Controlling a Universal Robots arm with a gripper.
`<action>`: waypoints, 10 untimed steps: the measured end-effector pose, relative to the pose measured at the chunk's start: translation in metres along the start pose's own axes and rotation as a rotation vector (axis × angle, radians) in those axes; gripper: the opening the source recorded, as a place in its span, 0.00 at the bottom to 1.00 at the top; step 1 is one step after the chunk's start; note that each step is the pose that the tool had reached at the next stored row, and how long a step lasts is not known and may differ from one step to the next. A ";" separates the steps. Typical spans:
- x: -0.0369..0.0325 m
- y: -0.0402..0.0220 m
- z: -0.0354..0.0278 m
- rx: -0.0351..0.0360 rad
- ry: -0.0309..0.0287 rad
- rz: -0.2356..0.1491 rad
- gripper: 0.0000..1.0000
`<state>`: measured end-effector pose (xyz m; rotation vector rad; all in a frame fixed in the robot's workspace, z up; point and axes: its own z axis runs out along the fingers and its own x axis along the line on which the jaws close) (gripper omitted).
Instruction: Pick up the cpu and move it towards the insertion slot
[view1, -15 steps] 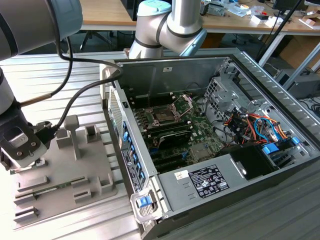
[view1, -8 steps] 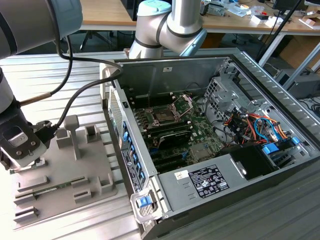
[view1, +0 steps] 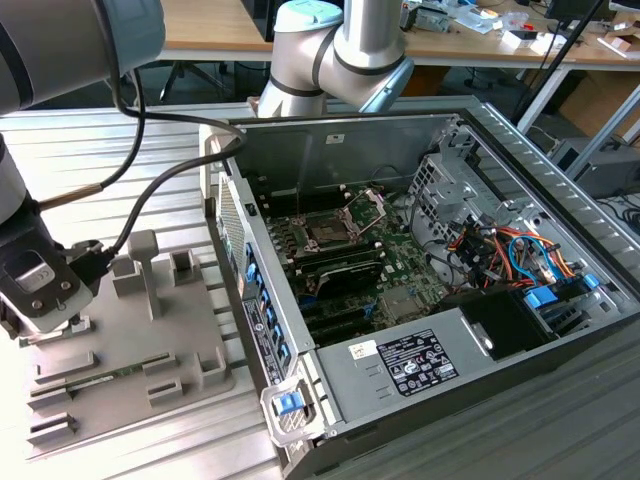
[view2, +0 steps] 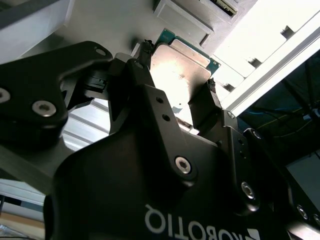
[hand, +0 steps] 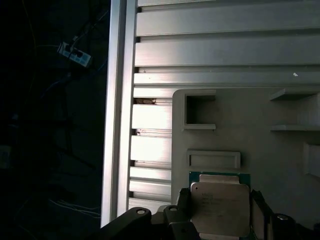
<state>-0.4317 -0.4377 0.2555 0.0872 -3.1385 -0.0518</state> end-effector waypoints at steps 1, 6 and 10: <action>0.0000 0.0000 -0.0003 0.0000 0.0000 0.000 0.55; 0.0000 0.0000 -0.0014 0.0000 -0.0001 0.000 0.55; 0.0000 0.0001 -0.0022 0.0000 0.0001 0.000 0.55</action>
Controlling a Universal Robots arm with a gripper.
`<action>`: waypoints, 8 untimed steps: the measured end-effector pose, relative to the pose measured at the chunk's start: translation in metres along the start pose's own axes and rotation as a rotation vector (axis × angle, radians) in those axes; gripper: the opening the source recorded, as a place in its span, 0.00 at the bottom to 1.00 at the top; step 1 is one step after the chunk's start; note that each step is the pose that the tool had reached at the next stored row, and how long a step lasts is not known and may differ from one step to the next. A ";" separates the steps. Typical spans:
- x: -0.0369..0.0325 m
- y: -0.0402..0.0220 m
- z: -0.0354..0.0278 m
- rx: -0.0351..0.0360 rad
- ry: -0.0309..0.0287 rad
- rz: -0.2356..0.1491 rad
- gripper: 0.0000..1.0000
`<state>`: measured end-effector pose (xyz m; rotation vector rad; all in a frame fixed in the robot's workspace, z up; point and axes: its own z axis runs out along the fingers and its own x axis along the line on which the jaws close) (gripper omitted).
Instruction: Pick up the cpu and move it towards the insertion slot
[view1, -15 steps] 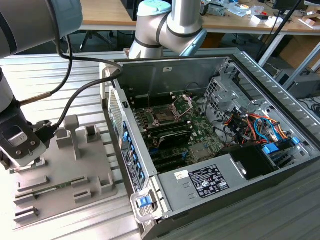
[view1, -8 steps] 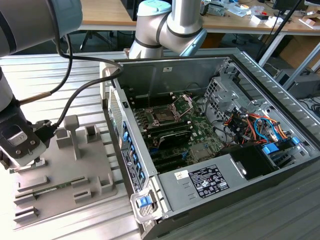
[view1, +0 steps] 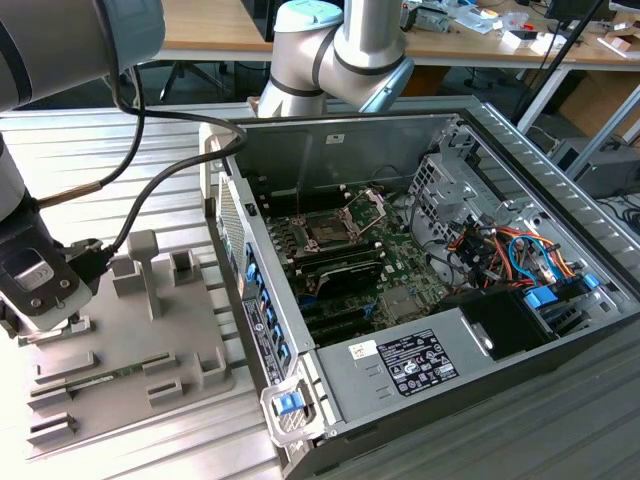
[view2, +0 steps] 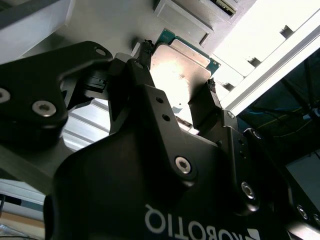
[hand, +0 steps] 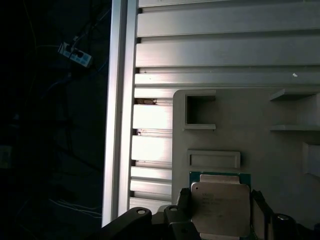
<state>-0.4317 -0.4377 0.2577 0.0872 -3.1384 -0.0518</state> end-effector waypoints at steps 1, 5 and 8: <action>0.0000 0.0000 -0.0002 0.0000 -0.0001 0.000 0.55; 0.0000 0.0000 -0.0013 0.0000 0.0000 0.000 0.55; 0.0000 0.0001 -0.0020 0.0000 -0.0001 0.000 0.55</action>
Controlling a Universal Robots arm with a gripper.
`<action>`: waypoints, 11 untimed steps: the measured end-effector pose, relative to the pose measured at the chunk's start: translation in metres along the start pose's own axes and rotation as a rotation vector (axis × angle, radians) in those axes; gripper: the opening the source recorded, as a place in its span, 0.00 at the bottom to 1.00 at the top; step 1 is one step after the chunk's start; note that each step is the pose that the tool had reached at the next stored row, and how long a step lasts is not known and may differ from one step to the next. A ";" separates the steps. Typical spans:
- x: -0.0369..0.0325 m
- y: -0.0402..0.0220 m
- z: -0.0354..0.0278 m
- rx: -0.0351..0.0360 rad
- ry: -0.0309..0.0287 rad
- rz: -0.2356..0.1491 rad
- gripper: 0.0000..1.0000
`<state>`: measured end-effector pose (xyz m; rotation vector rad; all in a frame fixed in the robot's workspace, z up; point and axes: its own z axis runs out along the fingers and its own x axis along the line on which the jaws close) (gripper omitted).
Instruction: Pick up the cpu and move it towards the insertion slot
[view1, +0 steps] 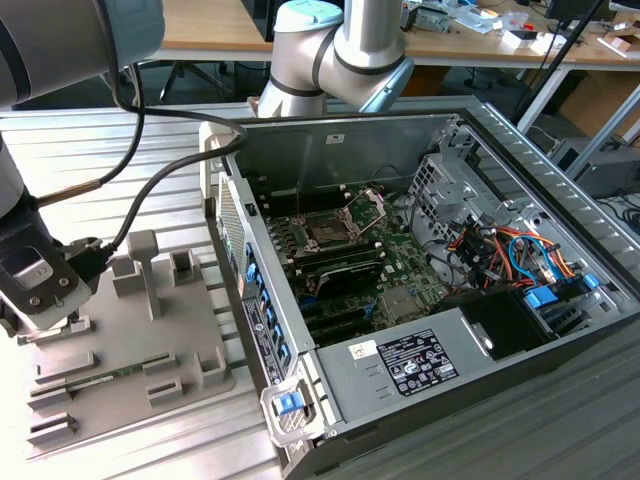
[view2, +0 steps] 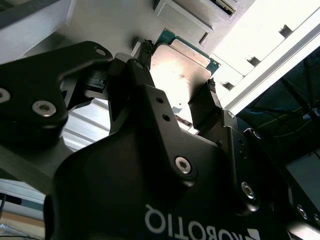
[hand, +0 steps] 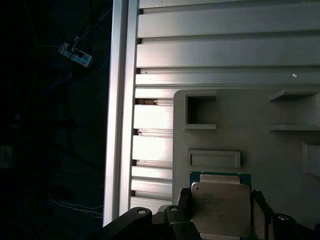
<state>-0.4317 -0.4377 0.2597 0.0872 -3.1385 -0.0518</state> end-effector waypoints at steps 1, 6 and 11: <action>0.0000 0.0000 -0.0003 0.0000 0.0000 0.000 0.55; 0.0000 0.0001 -0.0020 0.0000 0.0000 0.000 0.55; 0.0000 0.0001 -0.0034 0.0000 0.0000 0.000 0.55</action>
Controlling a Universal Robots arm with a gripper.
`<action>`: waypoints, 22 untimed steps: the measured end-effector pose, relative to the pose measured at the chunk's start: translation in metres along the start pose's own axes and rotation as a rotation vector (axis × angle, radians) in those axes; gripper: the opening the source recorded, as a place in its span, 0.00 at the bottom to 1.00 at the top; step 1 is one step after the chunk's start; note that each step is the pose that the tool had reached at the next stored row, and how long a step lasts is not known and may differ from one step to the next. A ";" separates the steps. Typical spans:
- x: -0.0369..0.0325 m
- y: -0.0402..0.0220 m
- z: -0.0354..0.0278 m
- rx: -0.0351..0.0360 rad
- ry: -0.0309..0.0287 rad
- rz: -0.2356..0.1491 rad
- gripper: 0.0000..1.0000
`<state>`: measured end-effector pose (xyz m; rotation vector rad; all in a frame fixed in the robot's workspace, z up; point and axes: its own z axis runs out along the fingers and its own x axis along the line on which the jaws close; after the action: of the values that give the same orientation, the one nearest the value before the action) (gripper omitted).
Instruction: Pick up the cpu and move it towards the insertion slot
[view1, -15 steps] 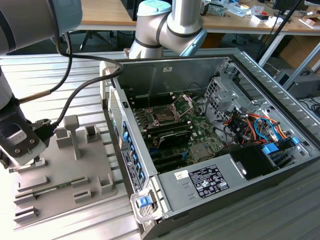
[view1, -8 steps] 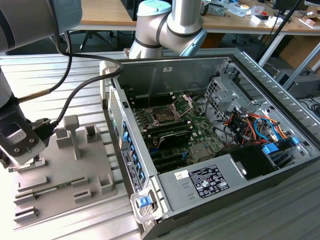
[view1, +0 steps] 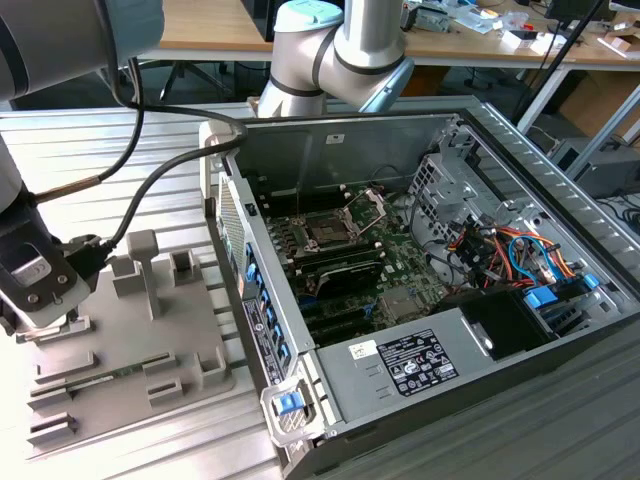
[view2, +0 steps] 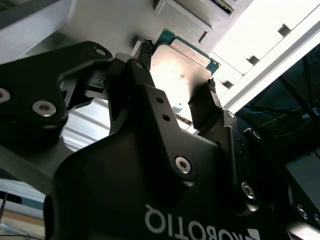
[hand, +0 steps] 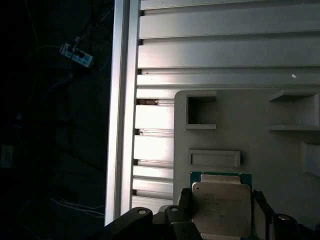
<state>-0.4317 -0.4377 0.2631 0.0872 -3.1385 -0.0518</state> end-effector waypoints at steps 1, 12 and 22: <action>0.0000 0.0000 -0.0002 0.0000 0.0000 0.000 0.55; 0.0000 0.0001 -0.0038 0.0000 0.0000 0.000 0.55; 0.0000 0.0002 -0.0072 0.0000 0.0001 0.000 0.55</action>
<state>-0.4317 -0.4377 0.2703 0.0872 -3.1385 -0.0518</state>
